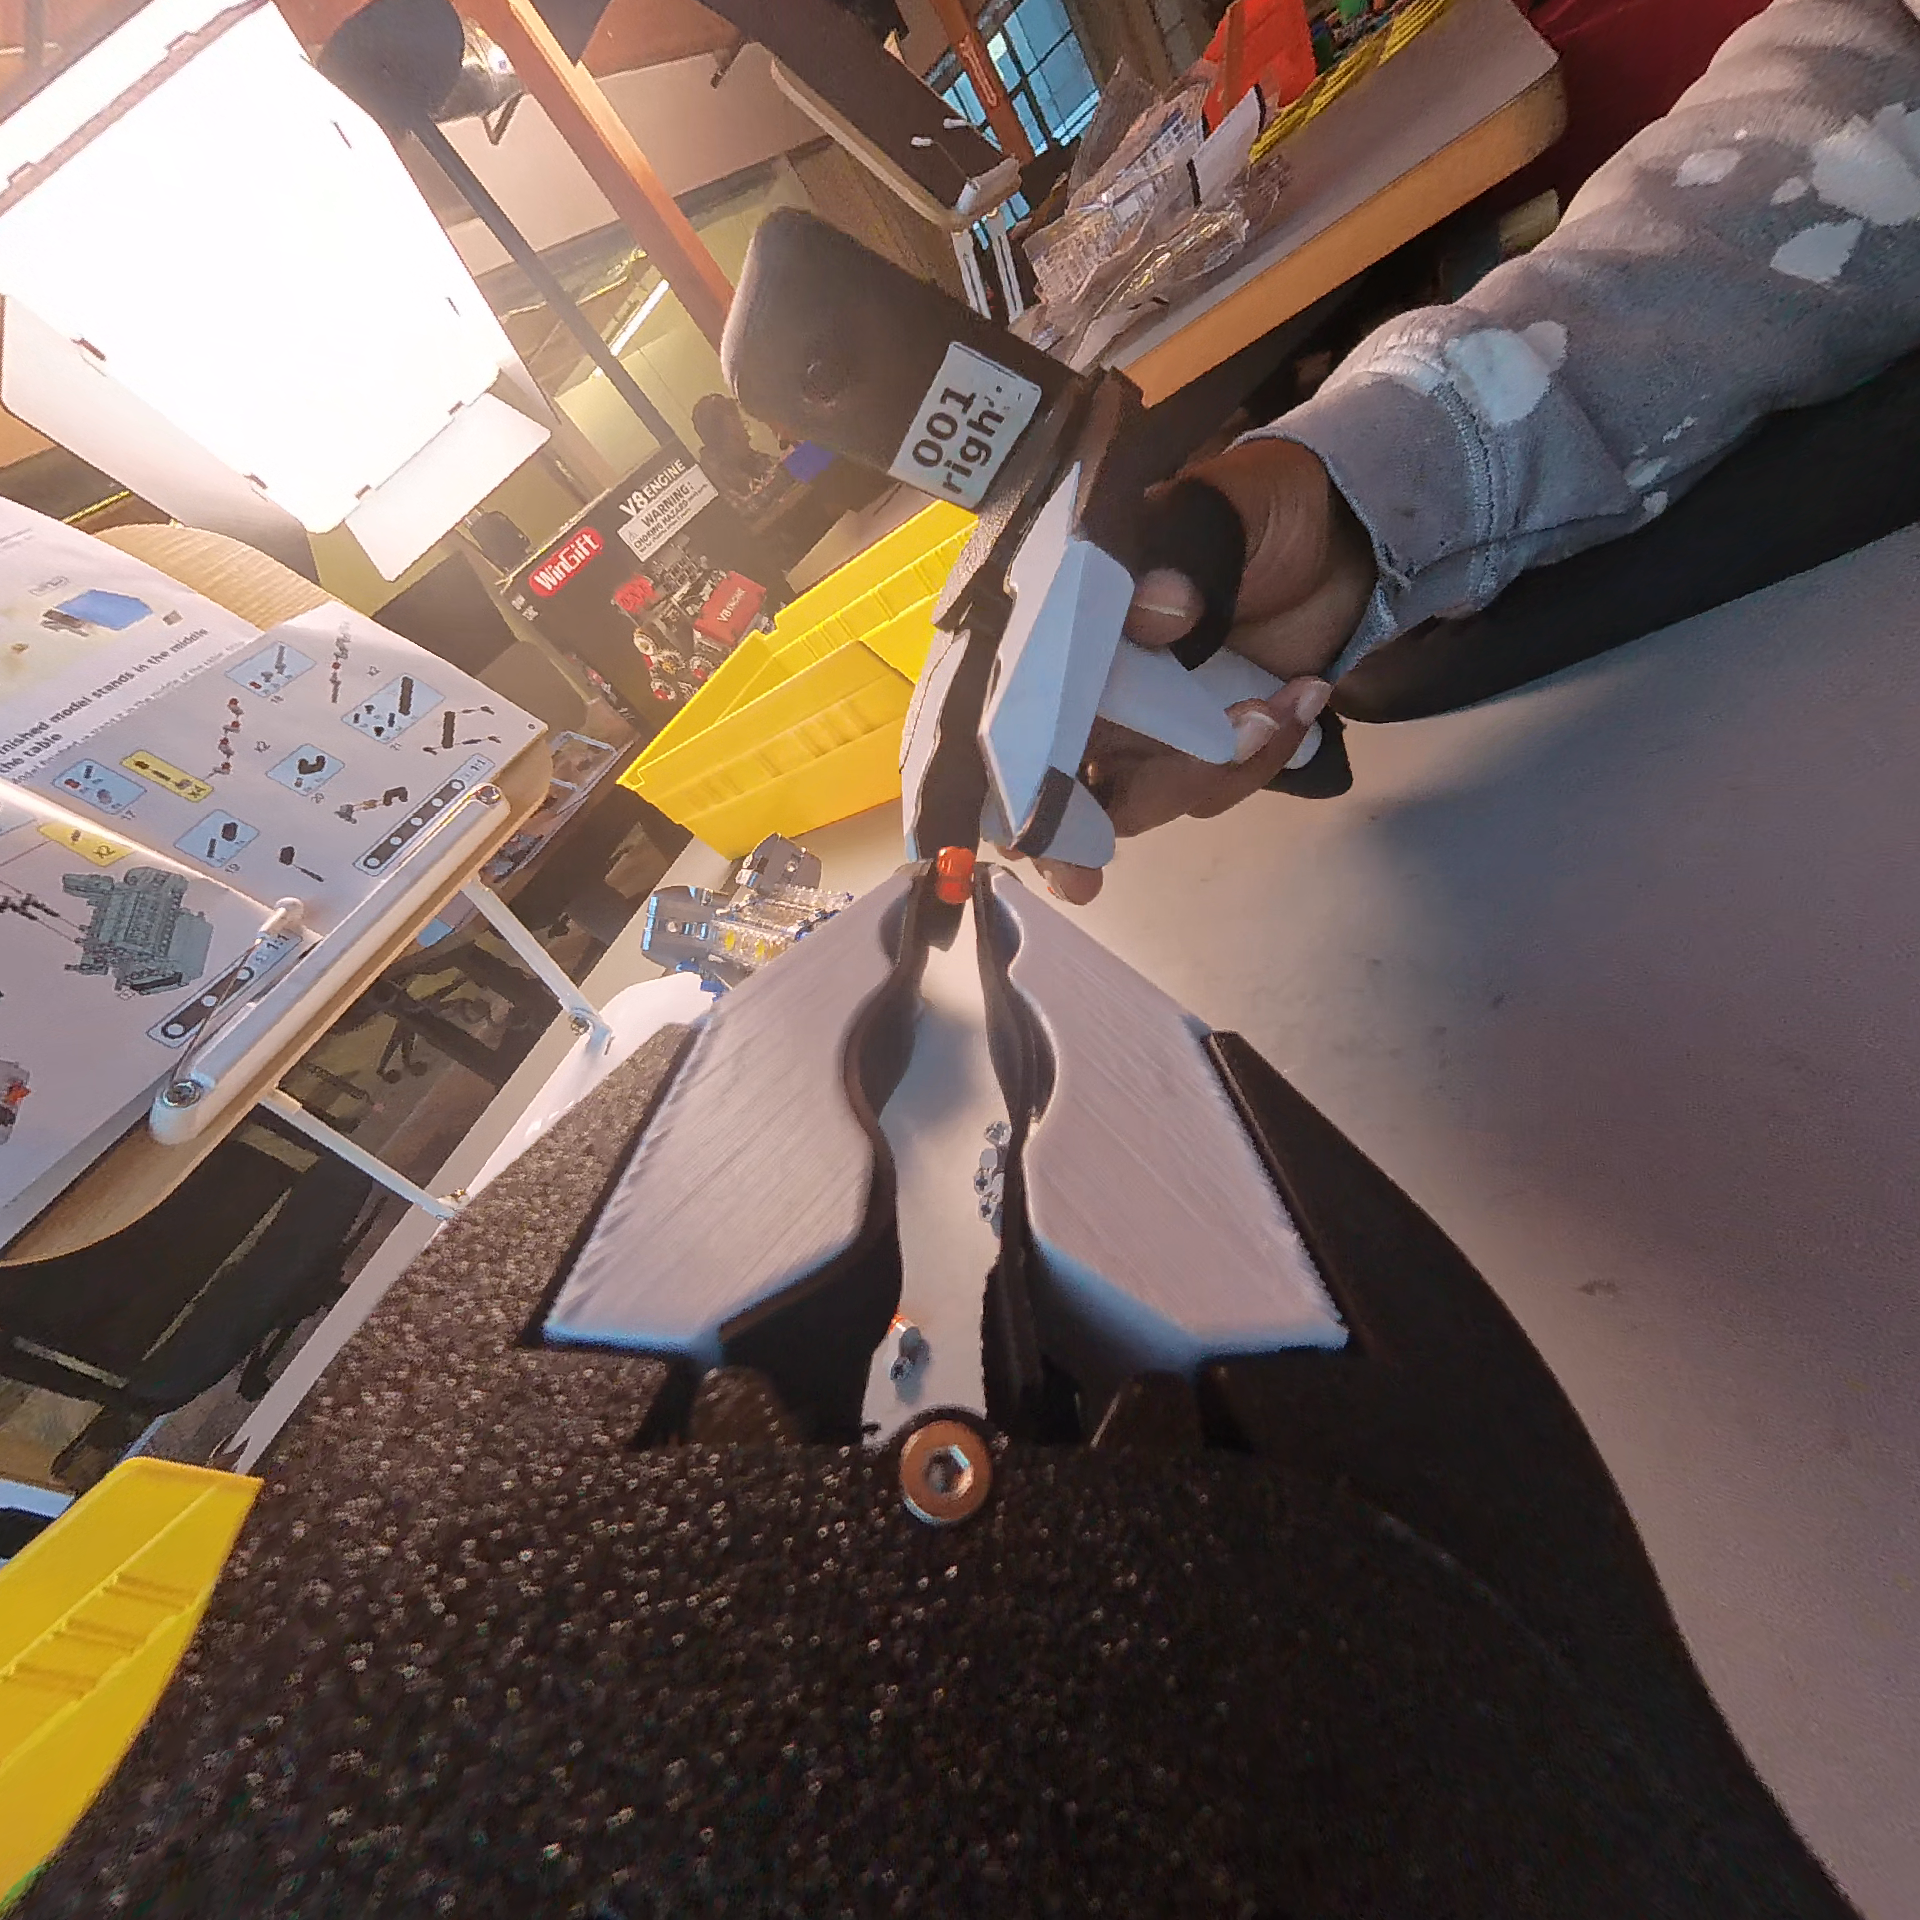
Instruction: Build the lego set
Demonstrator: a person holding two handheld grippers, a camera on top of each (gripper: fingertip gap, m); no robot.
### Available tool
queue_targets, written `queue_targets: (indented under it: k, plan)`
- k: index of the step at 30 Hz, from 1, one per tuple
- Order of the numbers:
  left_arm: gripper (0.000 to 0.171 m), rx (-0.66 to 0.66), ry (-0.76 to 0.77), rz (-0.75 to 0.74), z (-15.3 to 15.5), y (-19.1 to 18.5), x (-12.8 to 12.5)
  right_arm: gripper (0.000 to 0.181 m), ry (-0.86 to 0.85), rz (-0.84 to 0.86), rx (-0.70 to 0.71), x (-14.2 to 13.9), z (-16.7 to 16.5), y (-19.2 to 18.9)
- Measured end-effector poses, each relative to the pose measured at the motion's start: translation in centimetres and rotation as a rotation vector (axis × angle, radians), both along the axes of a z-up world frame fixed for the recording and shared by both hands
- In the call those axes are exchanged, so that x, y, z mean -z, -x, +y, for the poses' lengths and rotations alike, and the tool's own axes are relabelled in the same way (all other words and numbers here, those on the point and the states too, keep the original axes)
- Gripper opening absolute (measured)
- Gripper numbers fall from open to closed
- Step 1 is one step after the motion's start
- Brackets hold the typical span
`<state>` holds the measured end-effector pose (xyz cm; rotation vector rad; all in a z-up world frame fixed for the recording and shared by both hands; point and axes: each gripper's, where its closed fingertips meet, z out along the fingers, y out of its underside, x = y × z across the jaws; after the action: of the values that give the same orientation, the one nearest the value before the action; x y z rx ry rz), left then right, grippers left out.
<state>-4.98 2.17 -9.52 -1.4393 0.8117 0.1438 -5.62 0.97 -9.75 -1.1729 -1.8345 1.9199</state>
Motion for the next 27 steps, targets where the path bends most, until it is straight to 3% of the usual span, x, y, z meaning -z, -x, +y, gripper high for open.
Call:
queue_targets:
  k: [14, 27]
  plan:
    - [0.005, 0.015, -0.001, -0.019, -0.12, -0.23, 0.16, 0.013, 0.159, -0.045, -0.048, -0.04, -0.61, 0.02]
    - [0.005, 0.023, 0.005, -0.05, -0.22, -0.15, 0.02, 0.012, 0.167, -0.028, -0.047, -0.16, -0.48, 0.16]
